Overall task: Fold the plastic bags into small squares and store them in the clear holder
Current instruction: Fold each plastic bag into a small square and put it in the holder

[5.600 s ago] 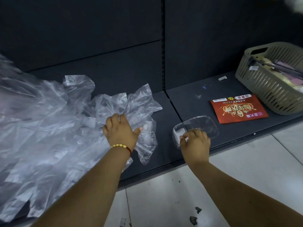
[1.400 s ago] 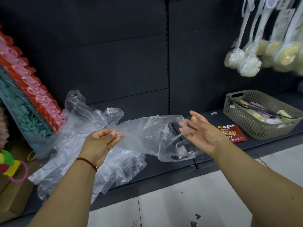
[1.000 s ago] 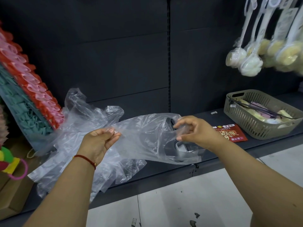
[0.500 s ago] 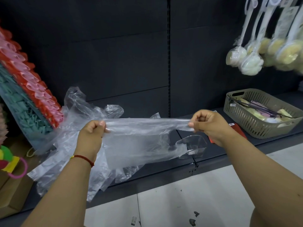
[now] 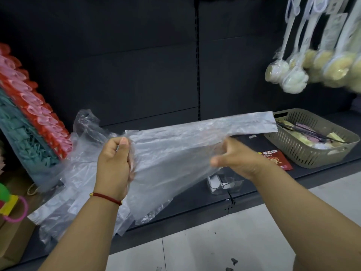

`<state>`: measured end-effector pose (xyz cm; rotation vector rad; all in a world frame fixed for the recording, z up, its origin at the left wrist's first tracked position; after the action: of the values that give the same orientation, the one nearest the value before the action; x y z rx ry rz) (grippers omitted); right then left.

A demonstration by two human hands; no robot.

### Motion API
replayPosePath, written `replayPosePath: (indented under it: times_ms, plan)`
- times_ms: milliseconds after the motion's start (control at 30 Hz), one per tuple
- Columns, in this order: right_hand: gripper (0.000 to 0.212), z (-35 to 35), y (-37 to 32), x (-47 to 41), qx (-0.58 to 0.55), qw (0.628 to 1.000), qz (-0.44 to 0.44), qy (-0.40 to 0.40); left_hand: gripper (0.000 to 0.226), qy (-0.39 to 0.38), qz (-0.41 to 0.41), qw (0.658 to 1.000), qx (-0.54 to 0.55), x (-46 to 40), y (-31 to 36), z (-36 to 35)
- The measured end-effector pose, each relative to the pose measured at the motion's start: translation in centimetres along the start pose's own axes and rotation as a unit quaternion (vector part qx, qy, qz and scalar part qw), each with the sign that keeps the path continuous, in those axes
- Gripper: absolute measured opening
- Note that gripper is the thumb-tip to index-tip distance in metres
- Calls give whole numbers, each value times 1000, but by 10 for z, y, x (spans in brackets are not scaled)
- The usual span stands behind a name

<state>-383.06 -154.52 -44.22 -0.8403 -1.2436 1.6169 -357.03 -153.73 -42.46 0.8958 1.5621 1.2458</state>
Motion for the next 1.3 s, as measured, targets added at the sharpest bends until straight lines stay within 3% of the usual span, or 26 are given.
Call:
replayPosePath:
  times_ms: [67, 133, 267, 333, 400, 533, 633, 733, 833, 900, 1033, 1167, 1300]
  plan:
    - [20, -9, -1, 3, 70, 997, -19, -6, 28, -2, 9, 1000, -10, -1, -5, -2]
    - [6, -6, -2, 2, 54, 998, -10, 29, 27, 8, 17, 1000, -7, -3, -10, 0]
    - [14, -3, 3, -1, -20, 998, -8, 56, 29, 35, 84, 996, 0, 4, -16, 5]
    - [14, 1, 9, -4, -70, 994, -17, 81, 37, -43, 146, 988, 6, 10, -21, -6]
    - [13, 6, 15, -4, -107, 988, -24, 109, 56, -130, 158, 979, -19, 15, -25, -17]
    - [7, 17, 22, -4, -82, 983, -33, 159, 70, -80, 150, 985, -16, 11, -34, -7]
    - [25, 26, 26, -1, -87, 974, -46, 206, 62, -61, 101, 993, -7, 6, -25, -4]
    - [42, 33, 23, 1, -107, 966, -24, 233, 36, -54, 75, 996, -5, 5, -22, -1]
    - [29, 32, 18, 2, -85, 971, -2, 222, 16, -51, 76, 996, -9, 5, -26, 1]
    - [19, 33, 18, 4, -66, 973, -5, 220, 17, -58, 84, 995, -19, 3, -28, 1]
    - [25, 33, 17, 5, -40, 978, -8, 203, 30, -110, 100, 988, -49, 1, -31, -1]
    - [37, 35, 17, 3, 17, 977, -3, 214, 30, -105, 47, 984, -133, 2, -22, 0]
    - [22, 38, 14, 3, 131, 962, -14, 241, 22, -87, -15, 972, -218, 2, -13, 0]
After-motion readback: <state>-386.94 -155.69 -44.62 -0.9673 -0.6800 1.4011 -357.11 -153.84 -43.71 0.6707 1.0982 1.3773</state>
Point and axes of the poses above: each hand's wrist, its own x-axis away from the middle knuckle, its own z-axis out of the back of the hand, y = z × x, the point moved 8 cm from there along -x, towards the middle knuckle, and after that the axes turned 1 degree about -z, right-handed, at the moved point
